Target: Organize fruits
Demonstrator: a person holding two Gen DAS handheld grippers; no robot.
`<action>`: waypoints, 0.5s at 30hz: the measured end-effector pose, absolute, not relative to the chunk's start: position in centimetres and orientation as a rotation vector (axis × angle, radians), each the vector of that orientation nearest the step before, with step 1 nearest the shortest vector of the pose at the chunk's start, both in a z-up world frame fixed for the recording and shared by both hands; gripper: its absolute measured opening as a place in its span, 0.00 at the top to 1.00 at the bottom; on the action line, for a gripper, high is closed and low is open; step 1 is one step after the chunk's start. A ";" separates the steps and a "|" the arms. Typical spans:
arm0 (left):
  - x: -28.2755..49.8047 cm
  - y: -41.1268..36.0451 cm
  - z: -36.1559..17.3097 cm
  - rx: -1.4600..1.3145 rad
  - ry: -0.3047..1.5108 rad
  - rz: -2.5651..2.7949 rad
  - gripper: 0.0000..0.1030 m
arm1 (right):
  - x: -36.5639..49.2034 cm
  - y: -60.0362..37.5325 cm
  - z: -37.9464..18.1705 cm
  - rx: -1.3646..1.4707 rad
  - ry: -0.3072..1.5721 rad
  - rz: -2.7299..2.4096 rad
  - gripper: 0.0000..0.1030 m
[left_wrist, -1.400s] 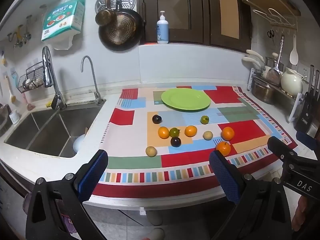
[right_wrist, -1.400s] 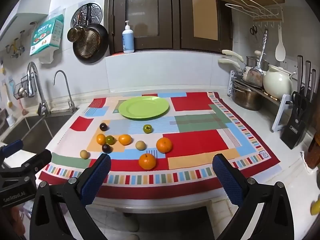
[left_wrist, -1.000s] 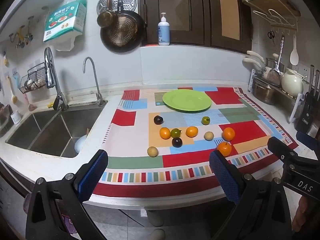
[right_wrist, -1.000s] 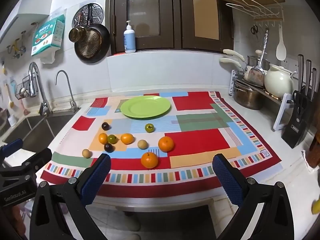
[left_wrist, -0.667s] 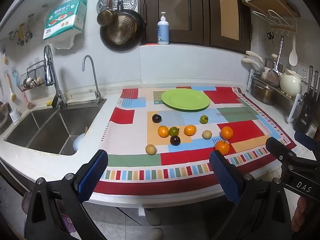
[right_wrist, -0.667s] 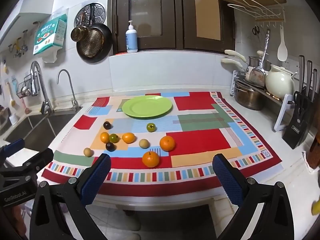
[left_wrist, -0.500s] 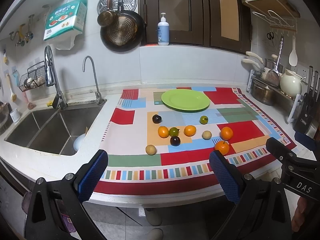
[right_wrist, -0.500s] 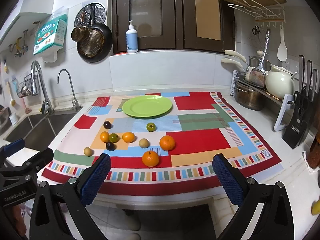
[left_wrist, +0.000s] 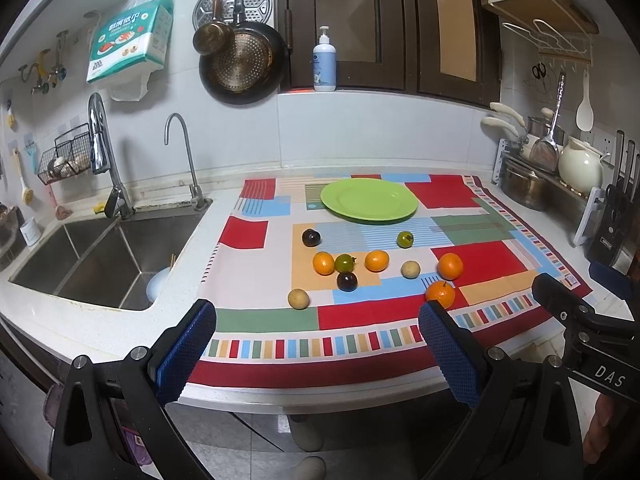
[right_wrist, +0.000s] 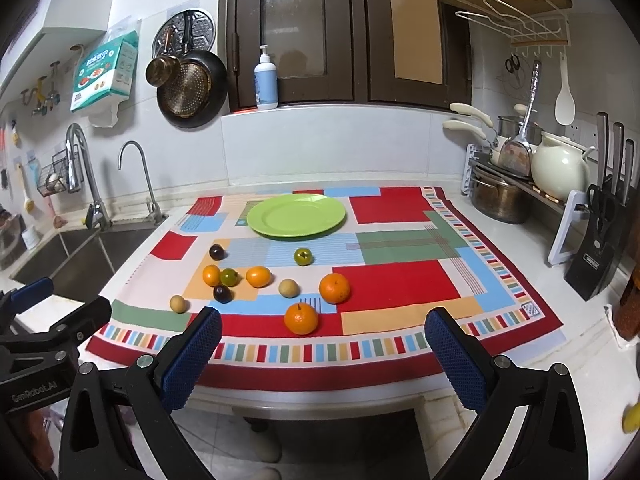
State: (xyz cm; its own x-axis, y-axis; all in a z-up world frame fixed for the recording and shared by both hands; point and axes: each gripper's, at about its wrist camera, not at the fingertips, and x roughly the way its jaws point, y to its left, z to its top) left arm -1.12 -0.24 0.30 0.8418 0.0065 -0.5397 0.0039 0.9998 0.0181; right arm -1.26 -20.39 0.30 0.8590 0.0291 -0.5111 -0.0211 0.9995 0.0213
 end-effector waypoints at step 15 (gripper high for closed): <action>-1.3 -0.7 0.4 0.023 0.572 0.001 0.00 | -1.1 -20.6 0.3 0.016 0.538 0.028 0.01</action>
State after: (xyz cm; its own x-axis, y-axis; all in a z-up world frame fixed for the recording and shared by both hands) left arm -1.25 -0.65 0.37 0.8408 0.0072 -0.5413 0.0054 0.9998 0.0217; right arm -1.15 -20.58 0.25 0.8586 0.0309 -0.5117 -0.0223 0.9995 0.0228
